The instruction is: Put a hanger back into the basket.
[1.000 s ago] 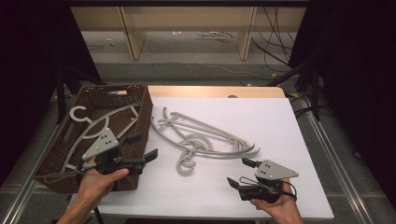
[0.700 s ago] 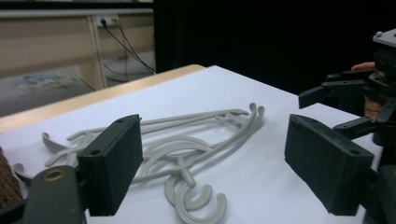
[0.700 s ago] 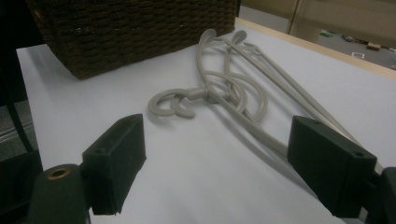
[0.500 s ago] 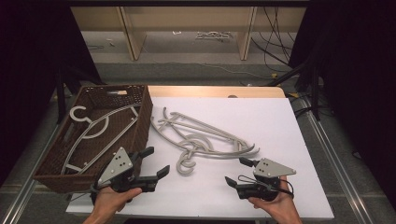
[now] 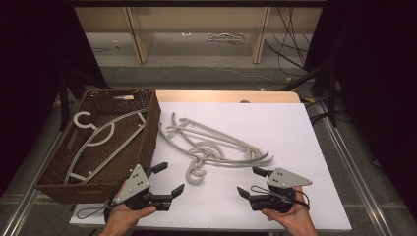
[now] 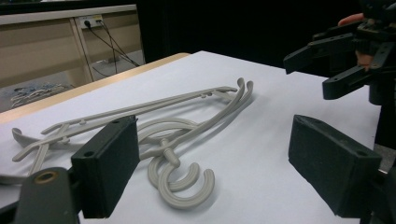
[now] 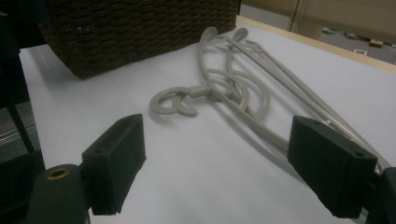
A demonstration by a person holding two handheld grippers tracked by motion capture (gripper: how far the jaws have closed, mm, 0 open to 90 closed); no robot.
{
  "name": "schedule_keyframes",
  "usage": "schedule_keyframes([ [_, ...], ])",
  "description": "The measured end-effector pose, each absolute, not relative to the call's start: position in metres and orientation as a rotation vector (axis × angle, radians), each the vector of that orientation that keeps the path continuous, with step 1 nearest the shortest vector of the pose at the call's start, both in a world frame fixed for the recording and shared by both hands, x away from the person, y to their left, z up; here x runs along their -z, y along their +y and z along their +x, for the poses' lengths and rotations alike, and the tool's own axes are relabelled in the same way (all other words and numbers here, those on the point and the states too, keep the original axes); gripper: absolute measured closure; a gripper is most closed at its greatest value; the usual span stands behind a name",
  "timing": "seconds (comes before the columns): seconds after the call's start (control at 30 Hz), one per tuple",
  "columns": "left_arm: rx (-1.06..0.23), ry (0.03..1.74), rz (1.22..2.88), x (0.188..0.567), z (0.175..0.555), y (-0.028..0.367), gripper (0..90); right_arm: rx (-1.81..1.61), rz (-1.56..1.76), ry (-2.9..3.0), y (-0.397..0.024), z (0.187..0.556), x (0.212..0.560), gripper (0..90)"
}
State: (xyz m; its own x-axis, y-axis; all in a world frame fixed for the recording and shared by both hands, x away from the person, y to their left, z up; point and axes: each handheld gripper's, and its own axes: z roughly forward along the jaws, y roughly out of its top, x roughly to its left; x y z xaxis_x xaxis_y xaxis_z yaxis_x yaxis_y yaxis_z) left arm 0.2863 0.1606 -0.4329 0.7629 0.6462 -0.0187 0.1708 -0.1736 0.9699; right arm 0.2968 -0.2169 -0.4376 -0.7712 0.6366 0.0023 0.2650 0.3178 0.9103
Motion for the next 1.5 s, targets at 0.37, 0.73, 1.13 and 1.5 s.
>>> schedule_keyframes([
  [0.37,-0.477,0.678,1.73,0.439,0.289,0.159,16.4,-1.421,0.787,2.232,-0.217,0.301,0.436,20.2],
  [0.73,-0.481,0.676,1.734,0.441,0.288,0.16,16.5,-1.181,0.698,2.344,-0.197,0.365,0.447,20.5],
  [1.13,-0.473,0.674,1.741,0.442,0.288,0.16,16.5,-0.952,0.551,2.498,-0.164,0.403,0.464,31.3],
  [1.5,-0.496,0.665,1.742,0.441,0.288,0.161,16.6,-0.816,0.444,2.586,-0.139,0.413,0.475,49.0],
])
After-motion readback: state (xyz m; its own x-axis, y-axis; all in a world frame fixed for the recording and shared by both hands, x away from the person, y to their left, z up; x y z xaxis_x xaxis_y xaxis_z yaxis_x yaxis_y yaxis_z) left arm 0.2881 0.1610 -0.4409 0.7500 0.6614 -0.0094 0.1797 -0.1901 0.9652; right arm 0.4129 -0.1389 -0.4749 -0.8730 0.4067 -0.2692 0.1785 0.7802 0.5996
